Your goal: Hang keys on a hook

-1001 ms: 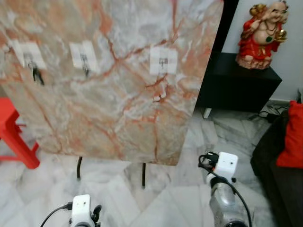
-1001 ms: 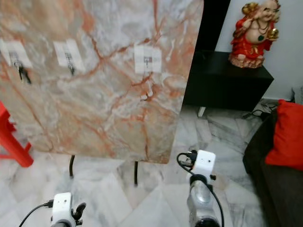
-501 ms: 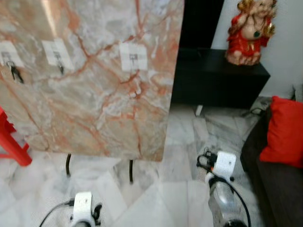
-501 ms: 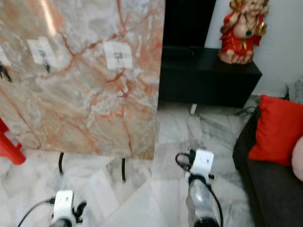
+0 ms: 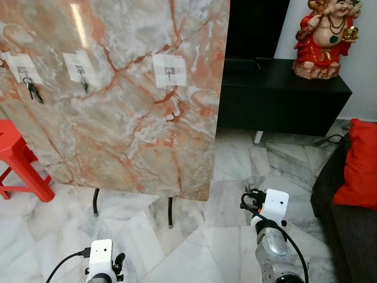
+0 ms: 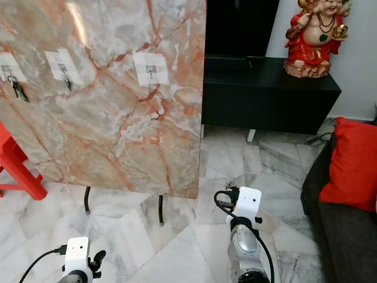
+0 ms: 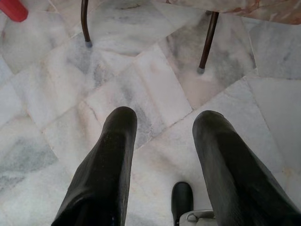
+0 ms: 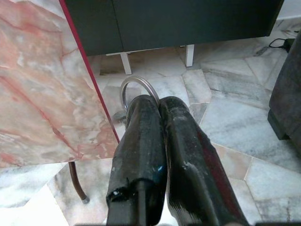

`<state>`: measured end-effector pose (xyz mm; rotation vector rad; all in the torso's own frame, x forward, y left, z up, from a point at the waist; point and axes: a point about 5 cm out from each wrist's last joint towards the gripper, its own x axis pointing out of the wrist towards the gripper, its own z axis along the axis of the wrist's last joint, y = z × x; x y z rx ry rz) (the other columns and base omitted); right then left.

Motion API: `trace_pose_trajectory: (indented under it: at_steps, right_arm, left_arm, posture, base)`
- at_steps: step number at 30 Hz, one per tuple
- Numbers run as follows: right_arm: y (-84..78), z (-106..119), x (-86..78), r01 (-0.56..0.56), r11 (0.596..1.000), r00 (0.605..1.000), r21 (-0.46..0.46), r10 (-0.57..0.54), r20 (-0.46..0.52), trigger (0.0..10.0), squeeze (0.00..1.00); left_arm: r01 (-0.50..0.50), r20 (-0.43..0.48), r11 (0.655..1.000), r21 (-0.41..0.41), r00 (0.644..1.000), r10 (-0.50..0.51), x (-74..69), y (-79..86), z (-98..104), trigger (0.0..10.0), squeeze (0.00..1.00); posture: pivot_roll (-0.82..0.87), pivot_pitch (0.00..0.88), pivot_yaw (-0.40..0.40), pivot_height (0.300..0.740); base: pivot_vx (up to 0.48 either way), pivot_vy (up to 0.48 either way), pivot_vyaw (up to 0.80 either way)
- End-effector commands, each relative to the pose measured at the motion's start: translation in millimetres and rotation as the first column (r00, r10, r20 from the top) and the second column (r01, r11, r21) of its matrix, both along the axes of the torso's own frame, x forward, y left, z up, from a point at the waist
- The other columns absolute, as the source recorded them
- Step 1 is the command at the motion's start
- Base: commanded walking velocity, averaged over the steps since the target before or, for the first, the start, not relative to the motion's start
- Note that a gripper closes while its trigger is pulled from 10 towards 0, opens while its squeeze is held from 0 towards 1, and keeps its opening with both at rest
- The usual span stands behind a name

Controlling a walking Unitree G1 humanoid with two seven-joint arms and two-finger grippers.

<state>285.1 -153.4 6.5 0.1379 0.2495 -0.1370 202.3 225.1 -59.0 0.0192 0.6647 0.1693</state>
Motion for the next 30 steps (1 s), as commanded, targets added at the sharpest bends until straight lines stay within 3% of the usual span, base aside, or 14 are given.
trace_pose_trajectory:
  at_steps: [1,9,12,17,23,30]
  right_arm:
    - [1.2,2.5,2.4,-0.007,1.000,1.000,-0.004,0.007,0.011,10.0,0.00]
    - [0.2,1.7,1.7,-0.013,1.000,1.000,-0.011,0.013,0.007,10.0,0.00]
    - [6.4,6.5,5.5,-0.082,0.997,0.996,-0.012,0.082,0.030,10.0,0.00]
    - [7.3,6.7,6.1,-0.083,0.997,0.996,-0.009,0.083,0.028,10.0,0.00]
    - [7.5,6.2,5.5,-0.085,0.996,0.996,-0.004,0.085,0.027,10.0,0.00]
    - [8.8,6.5,4.9,-0.096,0.995,0.995,-0.006,0.096,0.034,10.0,0.00]
  left_arm:
    - [-0.014,-0.012,1.000,-0.001,1.000,0.014,-2.4,1.4,-1.4,10.0,0.00]
    - [-0.013,-0.012,1.000,0.000,1.000,0.013,-2.4,1.1,-1.5,10.0,0.00]
    - [-0.046,-0.005,0.999,0.005,0.999,0.046,-5.2,3.7,-2.0,10.0,0.00]
    - [-0.047,-0.005,0.999,0.007,0.999,0.047,-4.8,4.2,-1.7,10.0,0.00]
    - [-0.046,-0.005,0.999,0.007,0.999,0.046,-4.5,3.2,-1.8,10.0,0.00]
    - [-0.048,-0.006,0.999,0.008,0.999,0.048,-5.0,2.8,-2.2,10.0,0.00]
  posture:
    - [0.03,0.000,-0.005,0.740]
    - [0.03,0.000,-0.005,0.740]
    - [0.04,0.000,-0.037,0.740]
    - [0.04,0.000,-0.037,0.740]
    - [0.04,0.000,-0.038,0.740]
    - [0.04,0.000,-0.041,0.740]
  base:
    - [0.000,0.000,0.00]
    - [0.000,0.000,0.00]
    - [0.000,0.000,0.80]
    - [0.000,0.000,0.75]
    - [0.000,0.000,0.00]
    - [0.000,0.000,0.77]
